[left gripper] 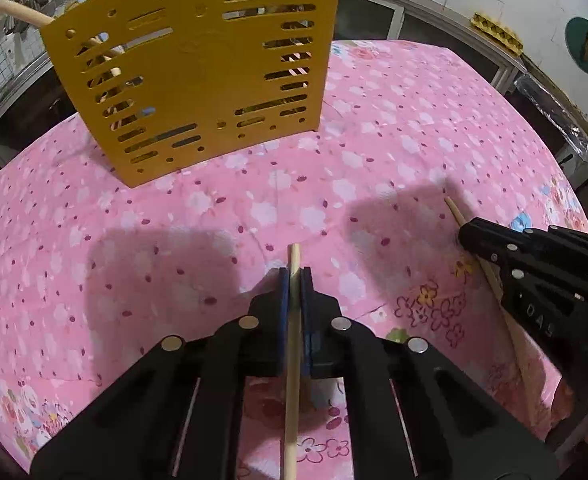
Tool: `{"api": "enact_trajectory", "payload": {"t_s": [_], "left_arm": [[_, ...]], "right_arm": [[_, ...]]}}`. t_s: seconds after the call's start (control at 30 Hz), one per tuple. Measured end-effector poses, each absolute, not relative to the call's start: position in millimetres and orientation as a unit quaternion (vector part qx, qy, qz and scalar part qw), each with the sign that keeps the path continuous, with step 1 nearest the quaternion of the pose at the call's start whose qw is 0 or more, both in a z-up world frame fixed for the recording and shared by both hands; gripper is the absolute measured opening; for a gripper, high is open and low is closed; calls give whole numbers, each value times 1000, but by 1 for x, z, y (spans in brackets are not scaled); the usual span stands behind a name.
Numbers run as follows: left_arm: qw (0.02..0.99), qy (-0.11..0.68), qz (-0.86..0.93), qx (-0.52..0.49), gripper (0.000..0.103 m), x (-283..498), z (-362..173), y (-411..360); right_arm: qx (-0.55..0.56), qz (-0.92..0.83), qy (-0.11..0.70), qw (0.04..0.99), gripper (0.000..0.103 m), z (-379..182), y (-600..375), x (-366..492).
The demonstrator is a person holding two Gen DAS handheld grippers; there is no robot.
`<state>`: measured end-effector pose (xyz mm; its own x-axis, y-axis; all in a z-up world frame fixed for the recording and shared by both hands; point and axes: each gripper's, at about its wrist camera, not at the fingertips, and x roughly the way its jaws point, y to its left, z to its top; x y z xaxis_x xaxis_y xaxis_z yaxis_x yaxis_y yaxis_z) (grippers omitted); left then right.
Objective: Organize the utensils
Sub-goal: 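Lift the chopstick with the left tool over the yellow holder while the right tool carries its chopstick there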
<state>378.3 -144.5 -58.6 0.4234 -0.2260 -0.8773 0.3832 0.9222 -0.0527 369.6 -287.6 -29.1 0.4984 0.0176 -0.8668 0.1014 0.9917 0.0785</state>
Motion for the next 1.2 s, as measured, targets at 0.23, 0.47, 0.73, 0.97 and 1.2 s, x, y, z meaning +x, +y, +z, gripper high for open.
{"api": "enact_trajectory", "payload": {"t_s": [0.23, 0.47, 0.73, 0.97, 1.2], "left_arm": [[868, 463, -171, 52, 4, 364, -30, -119], [908, 389, -154, 32, 4, 337, 16, -88], [935, 324, -146, 5, 4, 309, 61, -47], [950, 277, -141, -5, 4, 298, 89, -34], [964, 227, -137, -13, 4, 297, 121, -28]], "right_arm": [[101, -11, 463, 881, 6, -5, -297, 355], [128, 28, 375, 918, 6, 31, -292, 330], [111, 50, 279, 953, 6, 70, -272, 306], [87, 56, 227, 968, 6, 96, -256, 298], [72, 59, 179, 979, 6, 129, -249, 302]]}}
